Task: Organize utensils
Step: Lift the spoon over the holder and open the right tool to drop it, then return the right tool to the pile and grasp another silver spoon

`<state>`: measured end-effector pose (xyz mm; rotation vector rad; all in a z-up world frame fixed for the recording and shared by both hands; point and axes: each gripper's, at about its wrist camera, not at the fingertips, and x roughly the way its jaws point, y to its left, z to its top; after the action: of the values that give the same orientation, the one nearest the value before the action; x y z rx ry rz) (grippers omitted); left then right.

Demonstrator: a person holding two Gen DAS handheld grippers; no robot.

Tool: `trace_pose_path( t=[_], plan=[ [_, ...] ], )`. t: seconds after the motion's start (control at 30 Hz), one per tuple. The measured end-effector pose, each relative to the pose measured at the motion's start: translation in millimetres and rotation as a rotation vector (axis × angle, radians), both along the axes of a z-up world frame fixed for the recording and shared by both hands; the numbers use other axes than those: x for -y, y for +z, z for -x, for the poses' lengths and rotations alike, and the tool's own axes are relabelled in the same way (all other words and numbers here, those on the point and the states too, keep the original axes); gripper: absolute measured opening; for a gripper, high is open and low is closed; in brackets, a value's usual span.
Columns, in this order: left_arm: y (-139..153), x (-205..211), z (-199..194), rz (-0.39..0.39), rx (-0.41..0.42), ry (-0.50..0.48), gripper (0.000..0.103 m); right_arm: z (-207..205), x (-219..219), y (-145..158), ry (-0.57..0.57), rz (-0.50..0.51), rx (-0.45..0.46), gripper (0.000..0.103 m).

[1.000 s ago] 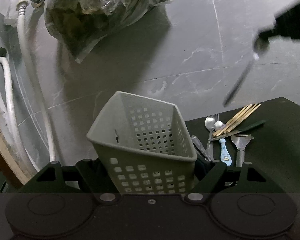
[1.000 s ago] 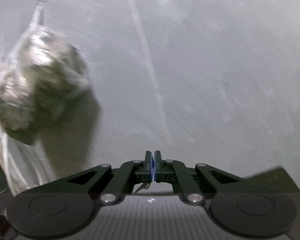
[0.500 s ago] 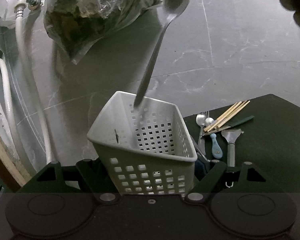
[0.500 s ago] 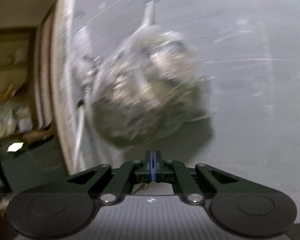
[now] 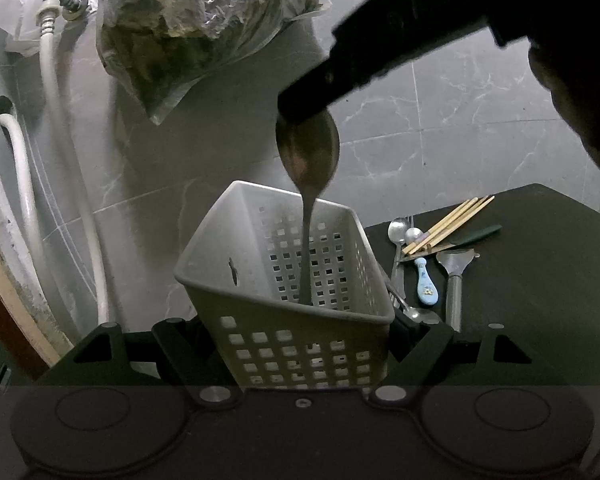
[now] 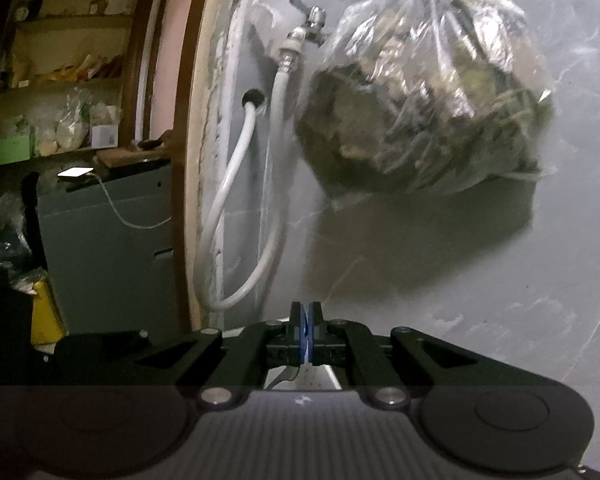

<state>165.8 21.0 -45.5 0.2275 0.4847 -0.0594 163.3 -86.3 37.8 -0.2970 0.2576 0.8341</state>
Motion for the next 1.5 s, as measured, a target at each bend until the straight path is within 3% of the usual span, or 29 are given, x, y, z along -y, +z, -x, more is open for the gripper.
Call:
trace_pose_path(
  t=[0.27,0.33,0.4,0.63,0.77,0.87,0.93,1.03,1.27,1.4,1.5],
  plan=[
    [1.0,0.8,-0.2,-0.002,-0.005,0.008,0.081,-7.2,0.2,-9.9,0.002,0.008,-0.081,0.008],
    [1.4,1.0,-0.6,-0.003,-0.008,0.01,0.081,-10.9,4.0,-8.4,0.002,-0.02,-0.095,0.027],
    [2.1,0.9,-0.9,-0.004,-0.011,0.013,0.082,-13.3,11.1,-5.7,-0.003,-0.054,-0.101,0.039],
    [3.3,1.7,-1.4,-0.005,-0.02,0.029,0.082,-30.5,59.2,7.3,-0.13,-0.205,-0.114,0.059],
    [3.6,3.1,-2.0,-0.006,-0.024,0.044,0.082,-46.8,86.0,2.4,-0.238,-0.217,-0.146,0.069],
    [4.1,4.3,-2.4,-0.007,-0.027,0.053,0.082,-57.5,101.4,-8.0,-0.323,-0.207,-0.183,0.08],
    [4.2,5.0,-2.5,-0.008,-0.03,0.06,0.082,-61.3,107.8,-17.1,-0.36,-0.195,-0.212,0.092],
    [4.7,6.7,-2.3,-0.011,-0.035,0.072,0.082,-67.5,114.9,-33.9,-0.403,-0.158,-0.257,0.101],
    [6.8,13.3,-5.0,-0.02,-0.051,0.11,0.082,-95.4,119.2,-76.6,-0.396,-0.065,-0.383,0.103],
    [7.4,16.5,-7.4,-0.018,-0.056,0.133,0.082,-116.1,119.8,-94.1,-0.368,-0.026,-0.394,0.103],
    [7.9,15.9,-9.5,0.006,-0.063,0.157,0.082,-133.9,122.8,-99.2,-0.333,-0.068,-0.38,0.103]
  ],
)
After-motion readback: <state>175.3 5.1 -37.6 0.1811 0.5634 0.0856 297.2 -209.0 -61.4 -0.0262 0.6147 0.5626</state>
